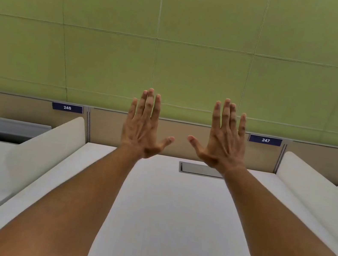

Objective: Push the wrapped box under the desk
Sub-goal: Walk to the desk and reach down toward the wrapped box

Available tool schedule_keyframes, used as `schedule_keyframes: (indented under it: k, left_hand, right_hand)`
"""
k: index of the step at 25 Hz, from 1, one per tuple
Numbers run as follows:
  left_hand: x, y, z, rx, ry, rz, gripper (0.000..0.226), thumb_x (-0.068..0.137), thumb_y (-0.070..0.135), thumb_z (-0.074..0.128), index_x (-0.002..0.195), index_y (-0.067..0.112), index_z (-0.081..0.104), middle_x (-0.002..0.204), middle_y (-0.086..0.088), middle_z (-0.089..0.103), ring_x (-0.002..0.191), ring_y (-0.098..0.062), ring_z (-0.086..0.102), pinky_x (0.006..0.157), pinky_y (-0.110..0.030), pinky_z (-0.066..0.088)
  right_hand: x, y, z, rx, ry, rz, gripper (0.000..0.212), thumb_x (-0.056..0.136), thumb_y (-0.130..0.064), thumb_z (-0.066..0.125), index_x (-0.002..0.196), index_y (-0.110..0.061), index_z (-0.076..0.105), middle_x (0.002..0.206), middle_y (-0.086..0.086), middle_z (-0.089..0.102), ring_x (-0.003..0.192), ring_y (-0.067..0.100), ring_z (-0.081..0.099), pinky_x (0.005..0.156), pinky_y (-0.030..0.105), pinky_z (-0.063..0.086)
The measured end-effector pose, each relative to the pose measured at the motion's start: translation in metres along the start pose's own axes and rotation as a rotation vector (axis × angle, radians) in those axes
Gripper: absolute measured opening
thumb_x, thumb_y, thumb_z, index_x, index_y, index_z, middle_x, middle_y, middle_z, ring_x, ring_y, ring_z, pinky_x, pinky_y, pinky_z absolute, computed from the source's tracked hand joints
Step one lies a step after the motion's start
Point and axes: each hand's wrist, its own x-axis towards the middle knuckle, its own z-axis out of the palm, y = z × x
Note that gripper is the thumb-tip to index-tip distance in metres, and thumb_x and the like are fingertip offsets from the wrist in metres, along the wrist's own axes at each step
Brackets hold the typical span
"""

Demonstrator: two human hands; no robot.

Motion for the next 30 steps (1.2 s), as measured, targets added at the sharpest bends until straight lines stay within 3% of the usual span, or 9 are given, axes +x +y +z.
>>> schedule_keyframes:
  k: [9, 17, 22, 27, 30]
  left_hand:
    - [-0.094, -0.001, -0.03, -0.072, -0.048, 0.053, 0.117, 0.076, 0.08, 0.029, 0.152, 0.004, -0.017, 0.163, -0.018, -0.017, 0.15, -0.031, -0.016, 0.122, -0.048, -0.003]
    - [-0.195, 0.011, -0.056, -0.105, -0.151, 0.072, 0.115, 0.077, 0.08, 0.026, 0.151, 0.005, -0.018, 0.163, -0.018, -0.017, 0.15, -0.031, -0.018, 0.122, -0.048, -0.005]
    - [-0.242, 0.044, -0.065, -0.122, -0.213, 0.089, 0.112, 0.076, 0.083, 0.02, 0.151, 0.012, -0.023, 0.162, -0.014, -0.024, 0.148, -0.03, -0.024, 0.12, -0.049, -0.009]
    - [-0.283, 0.092, -0.079, -0.114, -0.248, 0.111, 0.112, 0.075, 0.084, 0.02, 0.15, 0.014, -0.025, 0.161, -0.012, -0.027, 0.147, -0.031, -0.026, 0.12, -0.05, -0.009]
    - [-0.309, 0.132, -0.091, -0.139, -0.285, 0.117, 0.115, 0.075, 0.084, 0.025, 0.15, 0.014, -0.027, 0.16, -0.012, -0.03, 0.146, -0.03, -0.029, 0.12, -0.049, -0.011]
  right_hand:
    - [-0.1, -0.026, -0.035, -0.004, -0.035, 0.048, 0.112, 0.079, -0.08, 0.031, 0.158, -0.007, -0.002, 0.167, 0.02, -0.003, 0.154, 0.034, -0.001, 0.123, 0.054, -0.001]
    - [-0.204, -0.034, -0.071, -0.045, -0.186, 0.053, 0.112, 0.079, -0.084, 0.02, 0.157, -0.009, -0.009, 0.167, 0.018, -0.011, 0.154, 0.032, -0.008, 0.122, 0.054, -0.002]
    - [-0.261, -0.013, -0.089, -0.041, -0.254, 0.068, 0.11, 0.078, -0.085, 0.017, 0.156, -0.014, -0.016, 0.166, 0.014, -0.019, 0.152, 0.031, -0.017, 0.122, 0.052, -0.01]
    - [-0.321, 0.028, -0.106, -0.048, -0.304, 0.088, 0.111, 0.076, -0.087, 0.015, 0.149, -0.017, -0.03, 0.163, 0.012, -0.026, 0.151, 0.031, -0.023, 0.121, 0.054, -0.009]
    - [-0.357, 0.064, -0.12, -0.034, -0.339, 0.1, 0.115, 0.074, -0.089, 0.016, 0.15, -0.015, -0.03, 0.163, 0.012, -0.028, 0.15, 0.031, -0.025, 0.121, 0.053, -0.009]
